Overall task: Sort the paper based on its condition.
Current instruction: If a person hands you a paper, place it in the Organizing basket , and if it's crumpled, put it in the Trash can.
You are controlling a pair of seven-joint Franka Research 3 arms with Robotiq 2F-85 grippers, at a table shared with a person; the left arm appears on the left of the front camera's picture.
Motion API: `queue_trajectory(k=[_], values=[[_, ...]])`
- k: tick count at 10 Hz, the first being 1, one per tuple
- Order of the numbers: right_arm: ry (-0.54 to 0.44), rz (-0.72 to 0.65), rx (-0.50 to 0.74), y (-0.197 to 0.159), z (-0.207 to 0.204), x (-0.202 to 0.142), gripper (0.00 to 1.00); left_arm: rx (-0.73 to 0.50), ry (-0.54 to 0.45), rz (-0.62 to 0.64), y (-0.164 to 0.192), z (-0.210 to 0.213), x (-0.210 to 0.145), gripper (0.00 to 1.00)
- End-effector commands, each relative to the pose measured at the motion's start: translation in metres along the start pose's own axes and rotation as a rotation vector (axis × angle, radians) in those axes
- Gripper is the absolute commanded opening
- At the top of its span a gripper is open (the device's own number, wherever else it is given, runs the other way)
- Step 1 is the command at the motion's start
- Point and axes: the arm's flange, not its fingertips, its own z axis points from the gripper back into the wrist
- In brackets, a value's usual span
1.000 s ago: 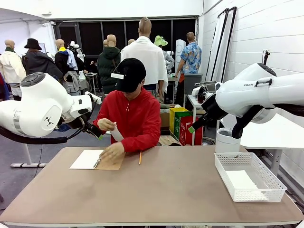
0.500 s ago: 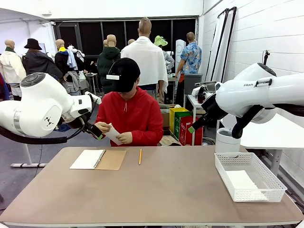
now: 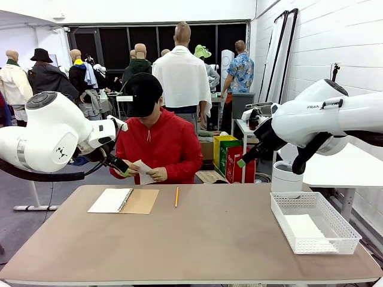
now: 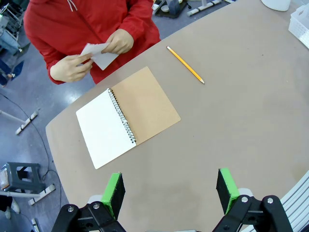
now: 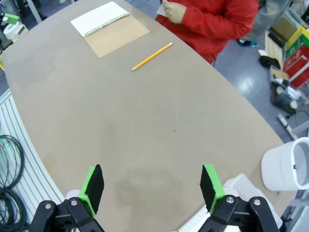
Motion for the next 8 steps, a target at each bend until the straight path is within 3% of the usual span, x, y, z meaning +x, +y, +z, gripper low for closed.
queue_trajectory(k=[1,8], values=[[0.001,-0.002,-0.001,0.0001,-0.0006,-0.0008,1.0,0.0,-0.005,-0.002,0.0002,0.0003,0.0,1.0],[0.001,-0.002,-0.001,0.0001,-0.0006,-0.0008,1.0,0.0,-0.005,-0.002,0.0002,0.0003,0.0,1.0]])
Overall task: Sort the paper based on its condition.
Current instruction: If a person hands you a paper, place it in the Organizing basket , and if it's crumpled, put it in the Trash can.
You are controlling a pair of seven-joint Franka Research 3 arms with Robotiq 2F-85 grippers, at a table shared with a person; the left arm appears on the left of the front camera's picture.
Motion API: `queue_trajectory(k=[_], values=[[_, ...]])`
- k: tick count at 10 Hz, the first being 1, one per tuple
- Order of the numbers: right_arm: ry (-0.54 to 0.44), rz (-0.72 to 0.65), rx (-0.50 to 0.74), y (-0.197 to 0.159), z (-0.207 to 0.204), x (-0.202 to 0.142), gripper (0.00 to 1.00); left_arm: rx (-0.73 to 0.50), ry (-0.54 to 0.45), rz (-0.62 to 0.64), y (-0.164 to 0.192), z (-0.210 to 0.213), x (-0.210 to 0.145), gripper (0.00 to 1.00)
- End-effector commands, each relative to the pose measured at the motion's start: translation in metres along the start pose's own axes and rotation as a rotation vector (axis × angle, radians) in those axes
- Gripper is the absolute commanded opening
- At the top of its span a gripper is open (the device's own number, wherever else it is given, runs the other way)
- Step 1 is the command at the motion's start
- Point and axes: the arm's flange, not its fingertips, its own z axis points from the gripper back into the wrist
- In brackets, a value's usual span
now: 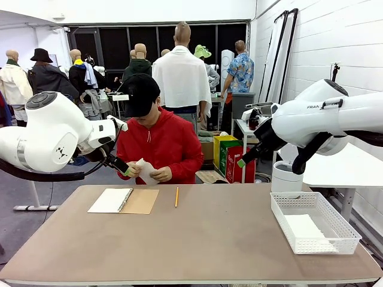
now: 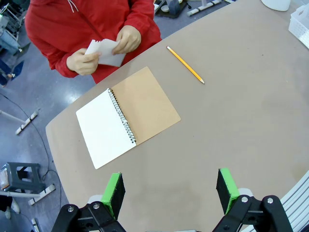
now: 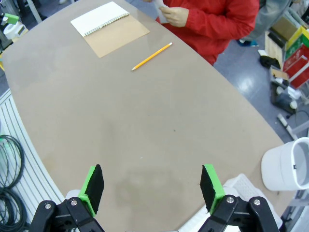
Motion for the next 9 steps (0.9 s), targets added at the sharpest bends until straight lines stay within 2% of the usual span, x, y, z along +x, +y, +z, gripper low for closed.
queue_trajectory(k=[1,9], values=[[0.001,-0.002,-0.001,0.0001,-0.0006,-0.0008,1.0,0.0,-0.005,-0.002,0.0002,0.0003,0.0,1.0],[0.001,-0.002,-0.001,0.0001,-0.0006,-0.0008,1.0,0.0,-0.005,-0.002,0.0002,0.0003,0.0,1.0]])
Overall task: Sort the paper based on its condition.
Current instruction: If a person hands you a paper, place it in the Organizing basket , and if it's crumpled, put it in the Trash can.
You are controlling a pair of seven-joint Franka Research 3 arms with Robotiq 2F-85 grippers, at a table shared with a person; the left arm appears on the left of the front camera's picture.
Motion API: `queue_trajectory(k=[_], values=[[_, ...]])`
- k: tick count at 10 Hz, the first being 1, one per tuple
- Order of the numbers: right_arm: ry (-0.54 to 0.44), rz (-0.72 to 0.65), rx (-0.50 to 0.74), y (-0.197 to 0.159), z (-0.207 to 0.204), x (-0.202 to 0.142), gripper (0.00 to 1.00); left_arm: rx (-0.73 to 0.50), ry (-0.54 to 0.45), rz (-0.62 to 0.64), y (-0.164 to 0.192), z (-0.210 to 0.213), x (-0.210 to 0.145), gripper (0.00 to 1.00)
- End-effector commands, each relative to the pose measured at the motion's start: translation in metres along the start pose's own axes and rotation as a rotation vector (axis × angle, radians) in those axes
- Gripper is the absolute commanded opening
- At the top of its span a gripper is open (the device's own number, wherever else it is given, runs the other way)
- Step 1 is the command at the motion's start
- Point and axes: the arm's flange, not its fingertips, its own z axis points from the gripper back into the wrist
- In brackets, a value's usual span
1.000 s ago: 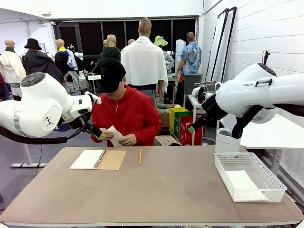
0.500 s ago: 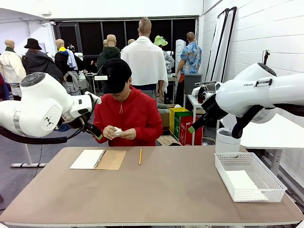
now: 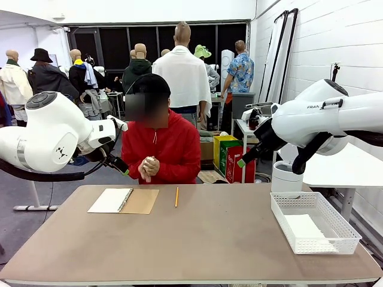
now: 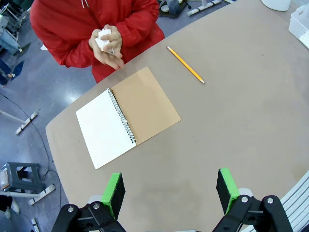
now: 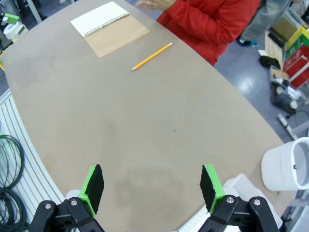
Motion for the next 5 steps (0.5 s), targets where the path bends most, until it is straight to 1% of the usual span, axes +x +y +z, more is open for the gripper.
queue_trajectory(k=[1,5], values=[[0.001,-0.002,0.0,0.0001,-0.0006,-0.0008,1.0,0.0,-0.005,-0.002,0.0002,0.0003,0.0,1.0],[0.001,-0.002,0.0,0.0001,-0.0006,-0.0008,1.0,0.0,-0.005,-0.002,0.0002,0.0003,0.0,1.0]])
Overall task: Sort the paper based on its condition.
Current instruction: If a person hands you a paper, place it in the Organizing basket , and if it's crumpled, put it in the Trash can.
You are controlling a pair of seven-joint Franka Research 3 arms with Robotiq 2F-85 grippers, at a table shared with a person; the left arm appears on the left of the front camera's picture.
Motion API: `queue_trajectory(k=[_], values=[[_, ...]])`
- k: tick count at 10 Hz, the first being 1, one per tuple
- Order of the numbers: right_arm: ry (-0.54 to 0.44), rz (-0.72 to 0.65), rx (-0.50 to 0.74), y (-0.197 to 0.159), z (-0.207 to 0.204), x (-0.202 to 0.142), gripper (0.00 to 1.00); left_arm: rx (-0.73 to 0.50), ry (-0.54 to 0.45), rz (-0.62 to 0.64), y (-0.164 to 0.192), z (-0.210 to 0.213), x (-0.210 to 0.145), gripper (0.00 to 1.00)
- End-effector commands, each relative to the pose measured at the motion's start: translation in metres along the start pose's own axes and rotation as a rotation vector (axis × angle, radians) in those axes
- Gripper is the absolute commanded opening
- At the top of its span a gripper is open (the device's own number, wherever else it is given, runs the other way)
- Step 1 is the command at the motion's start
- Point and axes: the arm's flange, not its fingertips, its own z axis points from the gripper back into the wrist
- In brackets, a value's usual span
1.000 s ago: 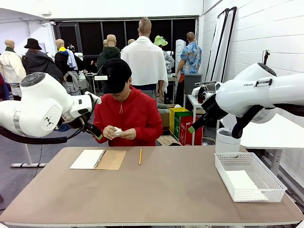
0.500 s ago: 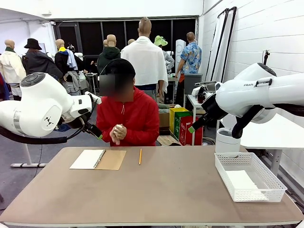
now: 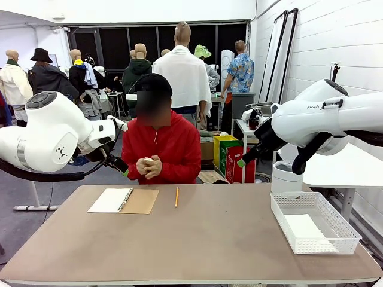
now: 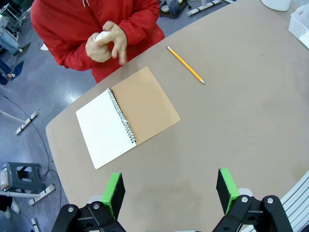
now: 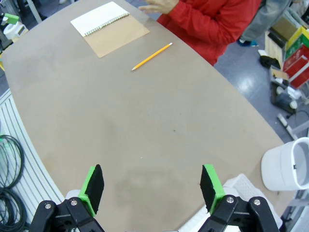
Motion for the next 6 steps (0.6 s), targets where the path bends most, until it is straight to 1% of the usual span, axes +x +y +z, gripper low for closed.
queue_trajectory(k=[1,6], values=[[0.001,-0.002,0.0,0.0001,-0.0006,-0.0008,1.0,0.0,-0.005,-0.002,0.0002,0.0003,0.0,1.0],[0.001,-0.002,0.0,0.0001,-0.0006,-0.0008,1.0,0.0,-0.005,-0.002,0.0002,0.0003,0.0,1.0]])
